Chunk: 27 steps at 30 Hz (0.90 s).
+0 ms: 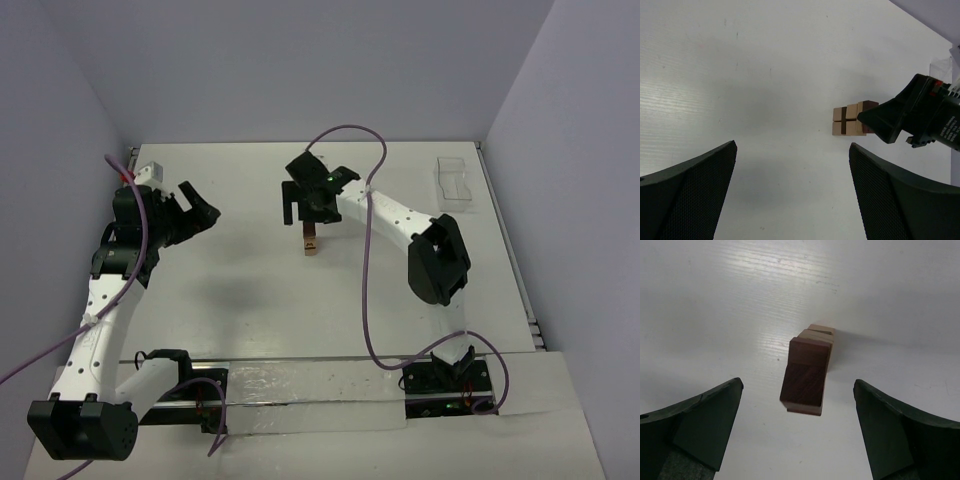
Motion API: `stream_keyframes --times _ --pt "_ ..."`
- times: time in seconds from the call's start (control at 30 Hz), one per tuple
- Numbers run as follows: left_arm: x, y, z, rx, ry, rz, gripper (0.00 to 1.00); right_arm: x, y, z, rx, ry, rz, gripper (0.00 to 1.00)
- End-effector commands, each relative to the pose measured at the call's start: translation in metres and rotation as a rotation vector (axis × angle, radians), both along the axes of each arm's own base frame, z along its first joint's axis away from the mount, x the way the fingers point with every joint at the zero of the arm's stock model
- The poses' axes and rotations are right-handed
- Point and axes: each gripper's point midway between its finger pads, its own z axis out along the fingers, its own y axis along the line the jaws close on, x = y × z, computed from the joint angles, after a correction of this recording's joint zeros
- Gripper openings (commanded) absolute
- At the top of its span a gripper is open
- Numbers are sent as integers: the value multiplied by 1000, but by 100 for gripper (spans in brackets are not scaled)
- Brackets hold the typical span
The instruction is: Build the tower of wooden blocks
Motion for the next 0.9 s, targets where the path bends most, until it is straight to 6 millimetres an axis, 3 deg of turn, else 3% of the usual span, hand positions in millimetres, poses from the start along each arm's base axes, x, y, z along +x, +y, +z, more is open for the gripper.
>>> stream_keyframes --times 0.0,0.13,0.2,0.23,0.27,0.37,0.5,0.57,0.7,0.87 --pt "7 -8 26 38 -66 -103 99 -2 -6 103 125 -217 62 100" --pt "16 0 9 135 12 -131 99 -10 -30 137 113 -345 86 100" --pt "16 4 0 198 60 -164 99 -13 -56 164 96 -455 71 100" --pt "18 4 -5 211 72 -189 99 -16 -68 153 74 -448 62 100" --pt "18 2 -5 222 65 -213 99 -15 -76 168 92 -488 48 100" --pt "20 -1 -10 250 49 -269 99 -19 -111 154 64 -494 16 100" --pt "34 9 -21 311 16 -239 99 -17 -194 127 -43 -537 -110 100" --pt "39 14 -31 324 32 -215 99 -20 -226 104 -100 -533 -167 100" --pt "43 16 -42 332 26 -199 99 -31 -255 77 -108 -537 -220 100" --pt "43 15 -43 323 0 -192 99 -34 -270 83 -111 -566 -268 100"
